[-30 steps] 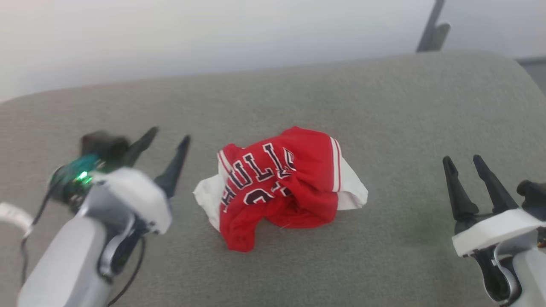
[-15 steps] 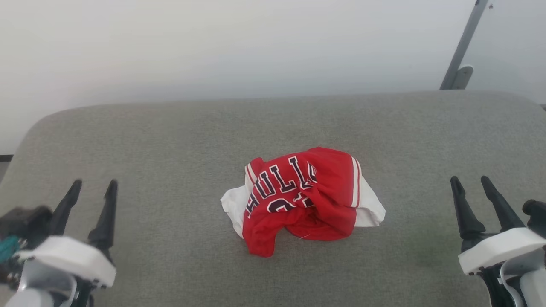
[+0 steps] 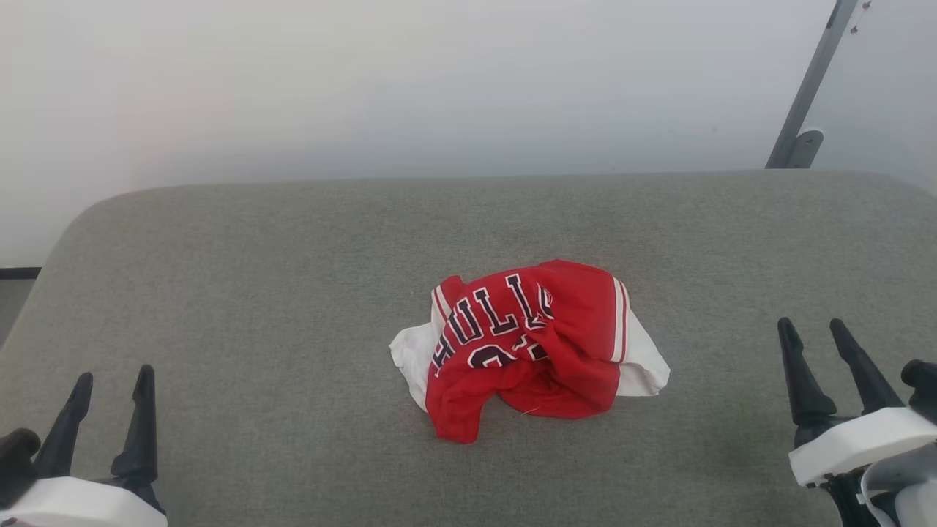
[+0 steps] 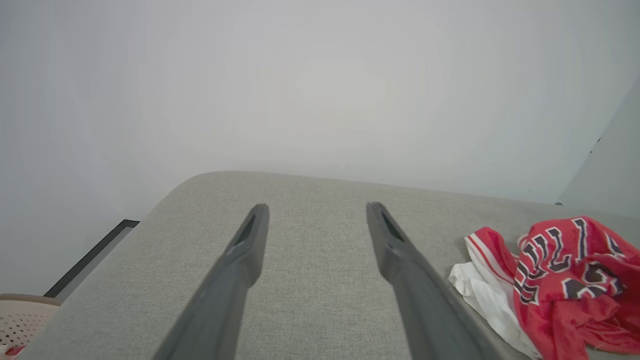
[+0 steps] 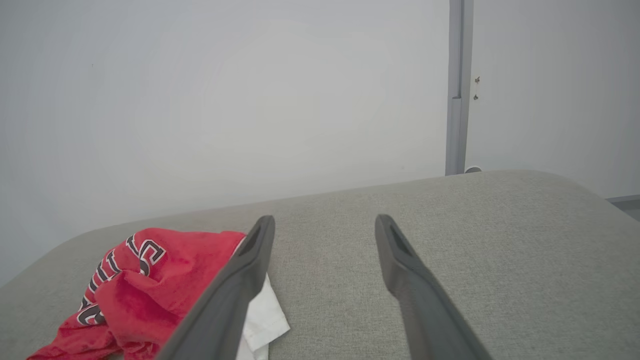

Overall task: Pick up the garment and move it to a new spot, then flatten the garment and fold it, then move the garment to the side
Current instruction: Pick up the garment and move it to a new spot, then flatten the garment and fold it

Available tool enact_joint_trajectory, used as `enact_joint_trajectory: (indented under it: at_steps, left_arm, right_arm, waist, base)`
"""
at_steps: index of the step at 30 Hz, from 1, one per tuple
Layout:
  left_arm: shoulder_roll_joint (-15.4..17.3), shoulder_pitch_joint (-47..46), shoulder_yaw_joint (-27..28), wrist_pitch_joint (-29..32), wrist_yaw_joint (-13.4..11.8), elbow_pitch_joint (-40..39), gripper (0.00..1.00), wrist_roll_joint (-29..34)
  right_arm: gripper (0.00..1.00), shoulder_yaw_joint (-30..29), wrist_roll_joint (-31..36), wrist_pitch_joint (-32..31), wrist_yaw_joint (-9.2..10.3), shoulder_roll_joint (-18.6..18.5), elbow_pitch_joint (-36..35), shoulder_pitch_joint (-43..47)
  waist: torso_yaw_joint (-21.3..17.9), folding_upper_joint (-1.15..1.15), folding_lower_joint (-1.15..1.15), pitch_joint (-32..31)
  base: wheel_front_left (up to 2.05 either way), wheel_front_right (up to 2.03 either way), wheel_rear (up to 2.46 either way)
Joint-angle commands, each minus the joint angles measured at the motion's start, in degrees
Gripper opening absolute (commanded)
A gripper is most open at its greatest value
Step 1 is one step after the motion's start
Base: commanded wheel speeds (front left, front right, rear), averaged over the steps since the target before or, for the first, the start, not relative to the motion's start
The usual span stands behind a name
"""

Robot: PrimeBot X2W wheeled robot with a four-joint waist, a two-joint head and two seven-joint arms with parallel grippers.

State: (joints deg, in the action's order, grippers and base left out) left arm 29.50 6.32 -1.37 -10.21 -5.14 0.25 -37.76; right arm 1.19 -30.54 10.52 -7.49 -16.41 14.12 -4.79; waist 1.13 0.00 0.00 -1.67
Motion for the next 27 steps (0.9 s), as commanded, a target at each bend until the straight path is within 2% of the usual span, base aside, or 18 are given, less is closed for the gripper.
enact_joint_trajectory:
  at_steps: [1,12,17,27]
  left_arm:
    - [-0.07,0.6,0.3,-0.07,-0.16,-0.28,1.0,-0.11]
    - [0.14,1.7,0.24,0.77,-0.94,-2.11,1.0,-0.64]
    - [0.4,0.15,-0.34,2.65,0.23,-2.96,1.0,-2.35]
    - [2.5,-6.01,-3.81,10.38,2.6,-3.78,1.0,-4.07]
  right_arm:
    - [1.0,-0.29,0.3,-0.21,0.0,0.25,-0.29,0.47]
    - [1.0,-0.21,0.67,-0.74,0.0,0.9,-1.13,0.88]
    - [1.0,0.08,0.62,-0.82,0.0,1.01,-1.39,0.47]
    - [1.0,2.31,-0.11,-0.74,0.0,1.32,-1.4,-2.01]
  waist:
    - [0.07,0.0,0.0,0.04]
    - [0.12,0.0,0.0,0.22]
    - [-0.61,0.0,0.0,0.63]
    - [-5.95,0.0,0.0,3.14]
  base:
    - [0.0,0.0,0.0]
    - [0.0,0.0,0.0]
    - [0.0,0.0,0.0]
    - [0.0,0.0,0.0]
